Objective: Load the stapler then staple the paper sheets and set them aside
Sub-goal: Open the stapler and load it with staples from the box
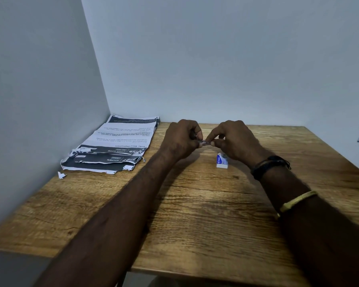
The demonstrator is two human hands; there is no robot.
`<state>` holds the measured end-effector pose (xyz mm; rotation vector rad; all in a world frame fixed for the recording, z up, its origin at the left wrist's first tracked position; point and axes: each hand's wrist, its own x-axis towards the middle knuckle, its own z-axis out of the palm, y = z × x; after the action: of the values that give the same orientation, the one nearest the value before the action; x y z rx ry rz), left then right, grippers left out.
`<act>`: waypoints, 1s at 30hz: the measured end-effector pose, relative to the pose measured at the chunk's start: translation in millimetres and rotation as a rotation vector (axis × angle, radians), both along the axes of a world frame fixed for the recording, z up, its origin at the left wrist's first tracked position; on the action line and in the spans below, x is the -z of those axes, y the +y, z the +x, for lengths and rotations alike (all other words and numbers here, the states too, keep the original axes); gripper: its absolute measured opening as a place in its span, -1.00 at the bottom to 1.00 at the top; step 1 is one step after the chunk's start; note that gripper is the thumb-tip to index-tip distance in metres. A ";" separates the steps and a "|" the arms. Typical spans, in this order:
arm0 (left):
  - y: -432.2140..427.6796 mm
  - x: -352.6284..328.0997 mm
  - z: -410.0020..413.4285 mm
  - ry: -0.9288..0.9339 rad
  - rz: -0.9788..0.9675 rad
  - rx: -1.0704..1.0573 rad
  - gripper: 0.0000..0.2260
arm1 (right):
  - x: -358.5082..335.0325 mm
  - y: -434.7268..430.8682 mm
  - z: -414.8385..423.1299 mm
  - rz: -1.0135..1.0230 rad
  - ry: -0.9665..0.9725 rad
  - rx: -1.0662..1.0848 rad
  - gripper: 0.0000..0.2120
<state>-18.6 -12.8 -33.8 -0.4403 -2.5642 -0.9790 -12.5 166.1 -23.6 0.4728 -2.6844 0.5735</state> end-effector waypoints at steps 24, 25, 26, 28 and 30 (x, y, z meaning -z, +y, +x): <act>3.0 1.8 -0.1 0.017 -0.015 0.004 -0.85 | 5.5 -5.4 2.4 0.112 0.069 0.028 -0.83; 3.3 2.0 -0.1 0.013 -0.014 0.002 -0.85 | 5.9 -5.4 1.9 0.116 0.074 0.029 -0.83; 3.4 2.1 -0.2 0.010 -0.011 -0.001 -0.84 | 6.3 -5.1 1.5 0.116 0.079 0.027 -0.83; 3.1 2.2 -0.7 0.007 -0.009 -0.005 -0.83 | 6.9 -4.9 0.5 0.117 0.088 0.015 -0.80; 3.0 2.1 -1.2 0.007 -0.012 -0.006 -0.84 | 7.6 -5.5 0.2 0.126 0.083 0.009 -0.76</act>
<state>-19.8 -9.7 -35.9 -0.4381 -2.5645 -0.9587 -12.3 160.5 -31.2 0.5072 -2.6514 0.3756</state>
